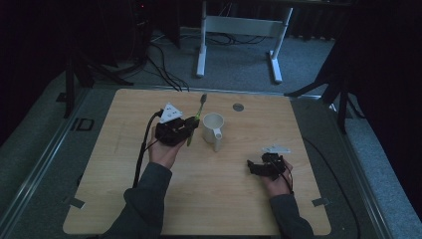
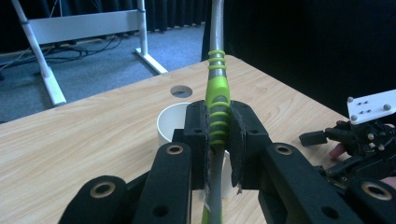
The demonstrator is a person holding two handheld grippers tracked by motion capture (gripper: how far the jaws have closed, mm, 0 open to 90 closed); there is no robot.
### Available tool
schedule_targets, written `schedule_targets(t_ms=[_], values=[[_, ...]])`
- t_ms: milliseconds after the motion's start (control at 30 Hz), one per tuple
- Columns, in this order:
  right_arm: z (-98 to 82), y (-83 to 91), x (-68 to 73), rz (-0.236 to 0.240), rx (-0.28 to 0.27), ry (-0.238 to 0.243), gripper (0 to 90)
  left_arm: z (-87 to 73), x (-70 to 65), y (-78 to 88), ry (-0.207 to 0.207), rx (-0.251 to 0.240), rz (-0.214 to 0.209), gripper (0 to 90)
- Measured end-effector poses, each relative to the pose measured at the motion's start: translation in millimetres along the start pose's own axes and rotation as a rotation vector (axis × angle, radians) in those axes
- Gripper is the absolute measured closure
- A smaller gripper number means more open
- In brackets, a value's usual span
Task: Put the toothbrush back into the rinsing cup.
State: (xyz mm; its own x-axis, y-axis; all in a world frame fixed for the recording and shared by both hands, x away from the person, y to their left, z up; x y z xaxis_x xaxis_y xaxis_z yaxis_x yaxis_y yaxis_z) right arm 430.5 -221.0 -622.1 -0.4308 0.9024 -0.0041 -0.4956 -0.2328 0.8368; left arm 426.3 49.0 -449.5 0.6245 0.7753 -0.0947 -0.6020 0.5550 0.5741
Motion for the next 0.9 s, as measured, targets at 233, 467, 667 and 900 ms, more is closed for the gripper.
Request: schedule_targets(t_ms=[233,467,667,900], values=[[0.0,0.0,0.0,0.0,0.0,0.0,16.3,2.6,-0.7,-1.2,-0.002,-0.024,-0.011,78.7],[0.0,0.0,0.0,0.0,0.0,0.0,16.3,3.6,-2.5,-2.6,-0.009,-0.035,-0.034,78.8],[0.0,0.0,0.0,0.0,0.0,0.0,16.3,5.7,-3.3,-3.2,-0.01,-0.047,-0.033,78.8],[0.0,0.0,0.0,0.0,0.0,0.0,16.3,10.9,-4.3,-4.5,0.002,-0.069,-0.04,78.8]])
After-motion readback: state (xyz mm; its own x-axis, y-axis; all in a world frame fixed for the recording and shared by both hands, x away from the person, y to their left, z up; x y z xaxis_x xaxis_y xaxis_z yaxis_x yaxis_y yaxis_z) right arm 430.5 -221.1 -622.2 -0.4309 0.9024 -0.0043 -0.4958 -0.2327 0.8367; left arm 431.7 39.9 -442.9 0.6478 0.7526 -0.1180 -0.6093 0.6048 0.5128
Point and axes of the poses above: each handheld gripper's, and its own axes: y roughly backward along the jaws, z roughly out of its top, x roughly to its left, the point moved 9 cm from there along -y, roughly forward along the jaws, and after that the axes turned 13 degrees about x, right-handed, at the moved point
